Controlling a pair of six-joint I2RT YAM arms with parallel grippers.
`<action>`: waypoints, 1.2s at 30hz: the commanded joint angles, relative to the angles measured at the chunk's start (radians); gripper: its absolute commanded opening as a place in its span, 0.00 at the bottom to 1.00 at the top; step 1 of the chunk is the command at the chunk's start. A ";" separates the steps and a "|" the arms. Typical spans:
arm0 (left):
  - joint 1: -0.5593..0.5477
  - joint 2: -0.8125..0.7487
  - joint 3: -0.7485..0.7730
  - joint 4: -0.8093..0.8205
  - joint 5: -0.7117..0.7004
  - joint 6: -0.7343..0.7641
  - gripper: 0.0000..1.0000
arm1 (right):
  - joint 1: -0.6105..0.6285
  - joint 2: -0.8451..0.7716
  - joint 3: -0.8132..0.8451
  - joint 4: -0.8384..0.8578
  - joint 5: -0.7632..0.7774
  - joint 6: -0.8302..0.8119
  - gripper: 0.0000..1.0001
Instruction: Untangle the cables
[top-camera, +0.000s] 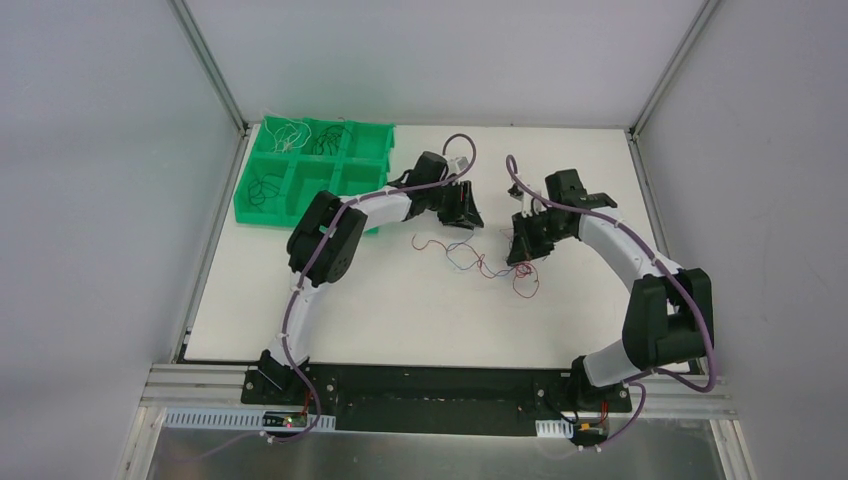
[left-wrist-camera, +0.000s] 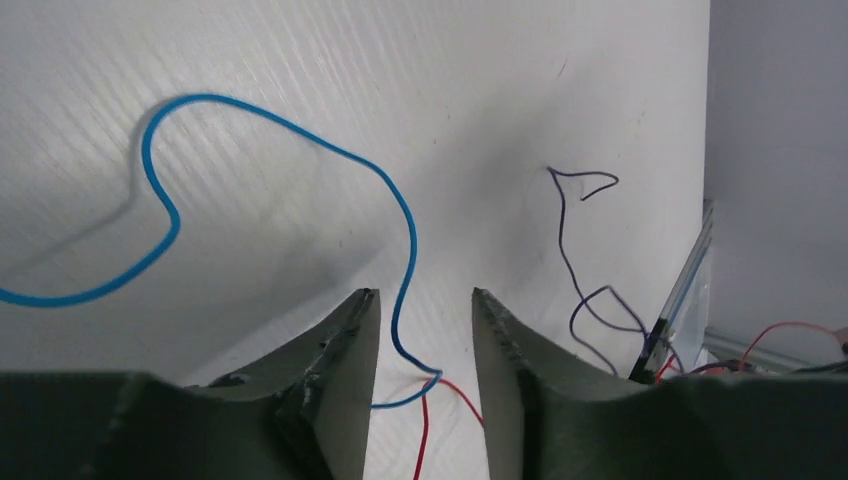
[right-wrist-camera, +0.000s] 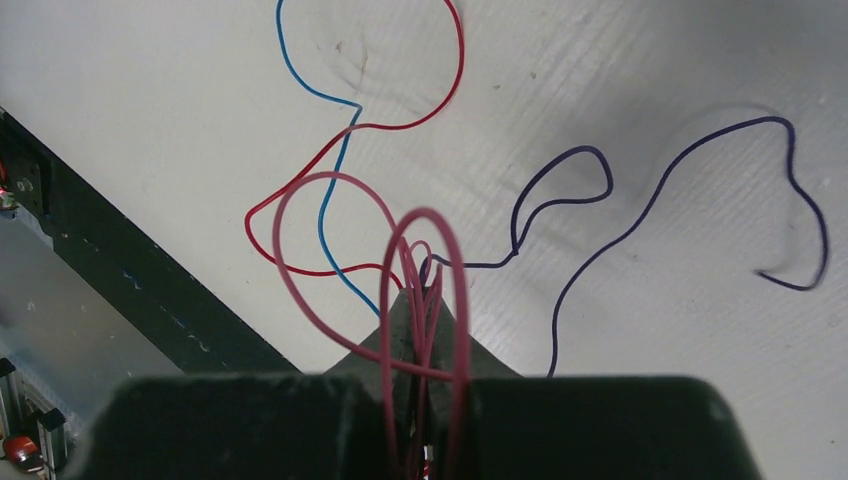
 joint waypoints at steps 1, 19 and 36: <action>-0.007 0.033 0.110 0.015 0.008 -0.040 0.18 | -0.013 -0.043 -0.020 -0.033 0.025 -0.032 0.00; 0.318 -0.432 0.454 -0.185 0.256 0.026 0.00 | -0.132 0.211 0.004 -0.024 0.348 -0.246 0.14; 0.583 -0.559 0.491 -0.279 0.363 0.118 0.00 | -0.160 0.270 0.110 -0.087 0.303 -0.231 0.28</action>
